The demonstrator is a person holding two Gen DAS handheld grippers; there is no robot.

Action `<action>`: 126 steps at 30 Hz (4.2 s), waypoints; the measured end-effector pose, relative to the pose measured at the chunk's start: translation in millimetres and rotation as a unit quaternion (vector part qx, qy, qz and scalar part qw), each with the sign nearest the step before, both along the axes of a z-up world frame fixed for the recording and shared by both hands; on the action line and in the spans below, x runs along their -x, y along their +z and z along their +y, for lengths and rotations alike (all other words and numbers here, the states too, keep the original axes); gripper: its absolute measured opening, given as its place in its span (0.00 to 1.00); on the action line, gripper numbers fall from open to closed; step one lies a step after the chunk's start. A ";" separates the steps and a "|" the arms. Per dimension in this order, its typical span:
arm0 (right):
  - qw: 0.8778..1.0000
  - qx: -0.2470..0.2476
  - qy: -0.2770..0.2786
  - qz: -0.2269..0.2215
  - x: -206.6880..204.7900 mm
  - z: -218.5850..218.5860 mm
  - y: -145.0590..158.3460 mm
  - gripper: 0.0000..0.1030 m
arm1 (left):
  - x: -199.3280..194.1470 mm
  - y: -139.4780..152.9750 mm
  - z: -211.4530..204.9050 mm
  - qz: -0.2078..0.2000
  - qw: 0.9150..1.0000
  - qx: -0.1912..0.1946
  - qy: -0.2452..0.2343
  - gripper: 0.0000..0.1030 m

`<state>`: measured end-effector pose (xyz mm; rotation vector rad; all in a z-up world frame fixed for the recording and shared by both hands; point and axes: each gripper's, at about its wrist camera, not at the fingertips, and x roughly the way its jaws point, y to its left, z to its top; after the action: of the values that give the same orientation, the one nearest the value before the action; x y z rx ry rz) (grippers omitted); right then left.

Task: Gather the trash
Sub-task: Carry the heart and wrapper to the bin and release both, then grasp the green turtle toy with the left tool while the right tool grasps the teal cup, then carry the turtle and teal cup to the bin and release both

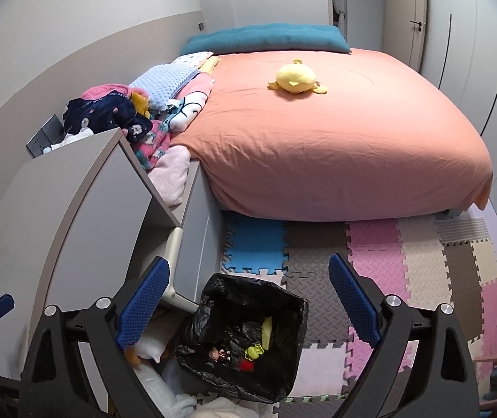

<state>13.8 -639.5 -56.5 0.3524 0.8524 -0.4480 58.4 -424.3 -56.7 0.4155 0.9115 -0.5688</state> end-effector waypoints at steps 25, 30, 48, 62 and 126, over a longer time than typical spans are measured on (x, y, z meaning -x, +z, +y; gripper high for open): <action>0.996 0.023 0.087 -0.016 -31.3 111.4 29.8 0.90 | -8.2 19.6 115.9 -0.026 0.995 0.024 0.093 0.94; 0.991 0.021 0.127 -0.033 -40.5 147.2 35.2 0.90 | -11.1 23.4 157.1 -0.034 0.991 0.028 0.126 0.94; 0.968 0.032 0.250 -0.020 -92.2 278.2 25.5 0.90 | -21.3 22.7 306.6 -0.038 0.965 0.055 0.255 0.94; 0.953 0.033 0.301 -0.013 -121.4 327.0 13.4 0.90 | -44.7 2.0 365.8 -0.012 0.945 0.088 0.316 0.89; 0.922 0.009 0.387 -0.008 -156.9 347.8 26.4 0.35 | -31.6 9.4 346.8 -0.039 0.953 0.071 0.292 0.50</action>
<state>170.7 -291.7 -30.1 -0.0173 0.8981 0.2853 90.0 -77.5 -47.4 0.0253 0.8580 -0.0715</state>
